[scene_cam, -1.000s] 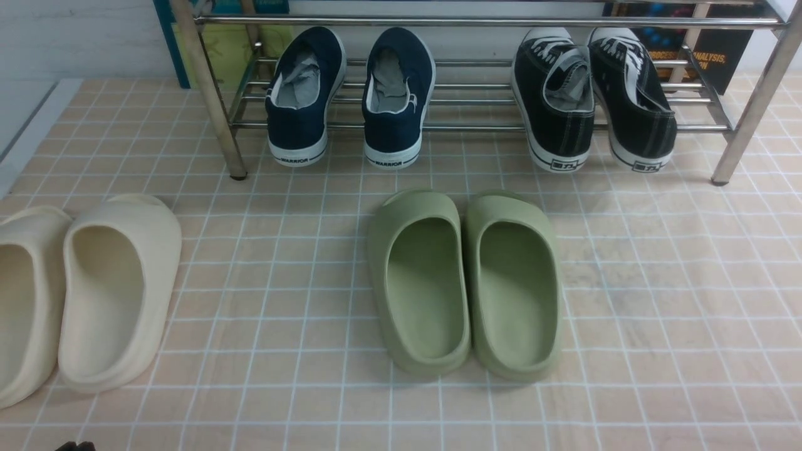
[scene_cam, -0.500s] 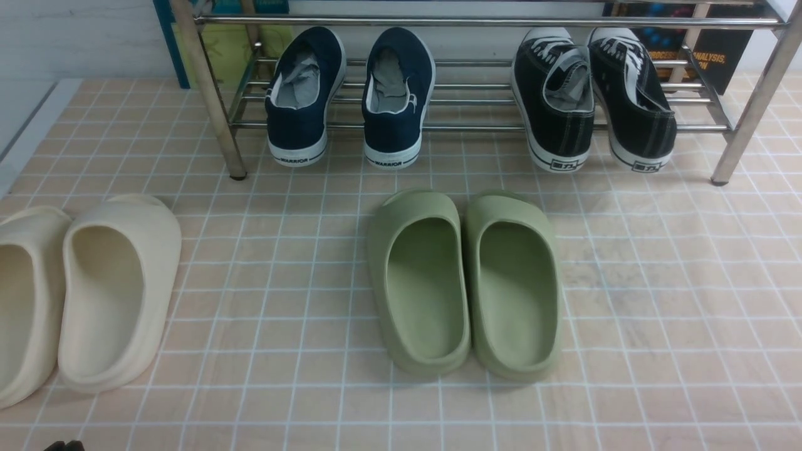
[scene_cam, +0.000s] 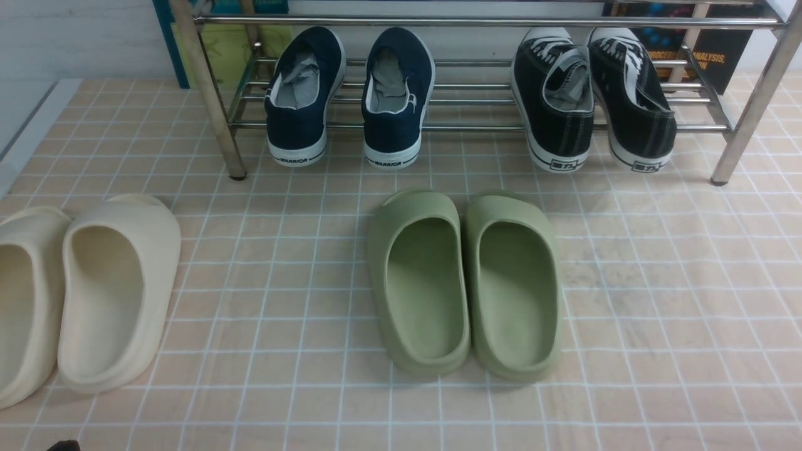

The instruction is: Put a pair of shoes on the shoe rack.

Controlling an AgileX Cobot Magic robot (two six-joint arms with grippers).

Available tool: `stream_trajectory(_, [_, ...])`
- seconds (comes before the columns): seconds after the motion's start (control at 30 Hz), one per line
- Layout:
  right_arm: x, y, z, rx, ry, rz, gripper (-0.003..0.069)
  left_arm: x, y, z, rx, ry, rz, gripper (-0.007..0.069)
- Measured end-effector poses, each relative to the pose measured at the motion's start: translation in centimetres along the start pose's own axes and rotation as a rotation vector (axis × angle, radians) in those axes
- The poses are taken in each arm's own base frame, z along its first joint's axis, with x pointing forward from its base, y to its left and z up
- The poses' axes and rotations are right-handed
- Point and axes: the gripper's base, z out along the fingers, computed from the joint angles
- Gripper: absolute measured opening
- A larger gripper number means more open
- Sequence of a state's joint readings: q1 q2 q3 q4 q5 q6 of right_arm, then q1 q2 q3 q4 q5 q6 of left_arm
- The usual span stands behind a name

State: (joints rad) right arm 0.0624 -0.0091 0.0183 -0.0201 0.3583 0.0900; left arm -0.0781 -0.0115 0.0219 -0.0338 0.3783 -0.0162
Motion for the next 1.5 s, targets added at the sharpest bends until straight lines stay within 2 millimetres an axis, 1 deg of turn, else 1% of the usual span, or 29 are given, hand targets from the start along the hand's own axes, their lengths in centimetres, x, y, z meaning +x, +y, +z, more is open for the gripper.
stream_trajectory(1.5, [0.00, 0.00, 0.00, 0.000, 0.000, 0.000, 0.0240, -0.02, 0.00, 0.00, 0.000, -0.001, 0.002, 0.0033])
